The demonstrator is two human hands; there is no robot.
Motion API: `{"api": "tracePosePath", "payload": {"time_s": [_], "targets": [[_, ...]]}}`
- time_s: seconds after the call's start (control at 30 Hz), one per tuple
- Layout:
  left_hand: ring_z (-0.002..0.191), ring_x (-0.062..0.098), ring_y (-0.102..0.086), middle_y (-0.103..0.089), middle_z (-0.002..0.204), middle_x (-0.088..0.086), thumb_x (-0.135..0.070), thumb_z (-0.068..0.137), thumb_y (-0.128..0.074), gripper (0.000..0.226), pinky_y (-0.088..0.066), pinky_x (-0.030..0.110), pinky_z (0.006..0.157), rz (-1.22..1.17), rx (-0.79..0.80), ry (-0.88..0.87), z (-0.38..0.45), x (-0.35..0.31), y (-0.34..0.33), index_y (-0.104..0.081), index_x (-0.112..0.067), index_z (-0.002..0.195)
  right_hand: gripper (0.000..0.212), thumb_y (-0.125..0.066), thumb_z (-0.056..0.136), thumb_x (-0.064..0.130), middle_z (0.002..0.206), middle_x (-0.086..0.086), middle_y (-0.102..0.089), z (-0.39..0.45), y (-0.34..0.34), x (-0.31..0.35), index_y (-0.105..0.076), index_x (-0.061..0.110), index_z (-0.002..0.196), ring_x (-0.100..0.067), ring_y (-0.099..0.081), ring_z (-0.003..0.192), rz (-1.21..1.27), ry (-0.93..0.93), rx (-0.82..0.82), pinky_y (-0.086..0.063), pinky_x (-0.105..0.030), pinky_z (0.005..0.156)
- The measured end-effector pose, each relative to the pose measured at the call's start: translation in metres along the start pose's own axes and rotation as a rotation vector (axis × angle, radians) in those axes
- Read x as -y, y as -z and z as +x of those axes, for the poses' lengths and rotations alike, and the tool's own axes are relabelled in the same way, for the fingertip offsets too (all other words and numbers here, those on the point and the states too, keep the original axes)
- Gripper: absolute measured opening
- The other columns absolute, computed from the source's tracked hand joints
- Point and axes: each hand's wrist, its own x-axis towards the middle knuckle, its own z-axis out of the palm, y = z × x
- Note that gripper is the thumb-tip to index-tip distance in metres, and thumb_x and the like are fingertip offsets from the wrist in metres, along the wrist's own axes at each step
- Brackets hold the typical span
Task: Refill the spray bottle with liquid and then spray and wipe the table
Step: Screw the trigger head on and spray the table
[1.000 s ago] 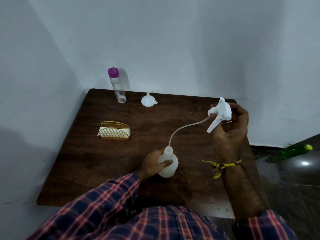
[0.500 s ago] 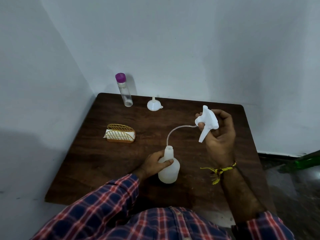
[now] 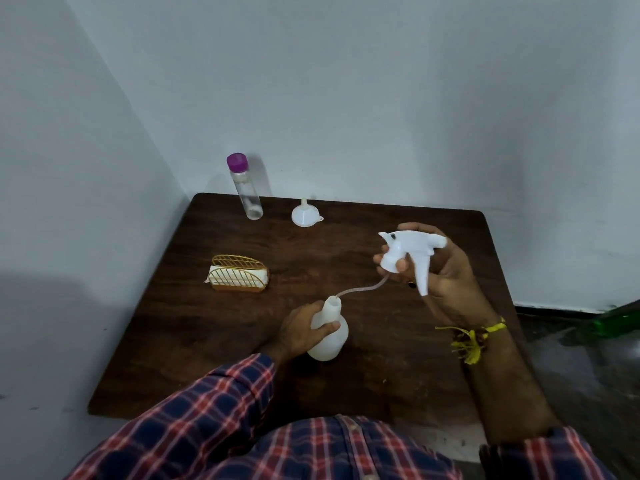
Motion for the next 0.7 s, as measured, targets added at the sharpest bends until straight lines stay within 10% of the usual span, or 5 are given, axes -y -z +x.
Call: {"api": "tracePosePath", "payload": {"time_s": [0.4, 0.7], "targets": [[0.130, 0.019, -0.049, -0.052, 0.142, 0.001, -0.057, 0.087, -0.061, 0.067, -0.040, 0.029, 0.103, 0.028, 0.008, 0.036, 0.000, -0.003, -0.019, -0.047, -0.019, 0.141, 0.042, -0.074, 0.083, -0.007, 0.110, -0.011, -0.073, -0.026, -0.031, -0.106, -0.061, 0.004, 0.121, -0.024, -0.073, 0.102, -0.281, -0.169, -0.106, -0.059, -0.031, 0.084], [0.126, 0.016, -0.051, -0.054, 0.139, 0.000, -0.050, 0.087, -0.064, 0.062, -0.041, 0.029, 0.103, -0.028, -0.022, -0.002, -0.007, -0.004, -0.021, -0.049, -0.018, 0.138, 0.026, -0.068, 0.093, 0.009, 0.108, -0.001, -0.076, -0.040, -0.028, -0.140, -0.070, 0.015, 0.119, -0.020, -0.072, 0.102, -0.463, -0.212, -0.040, -0.059, -0.043, 0.087]]}}
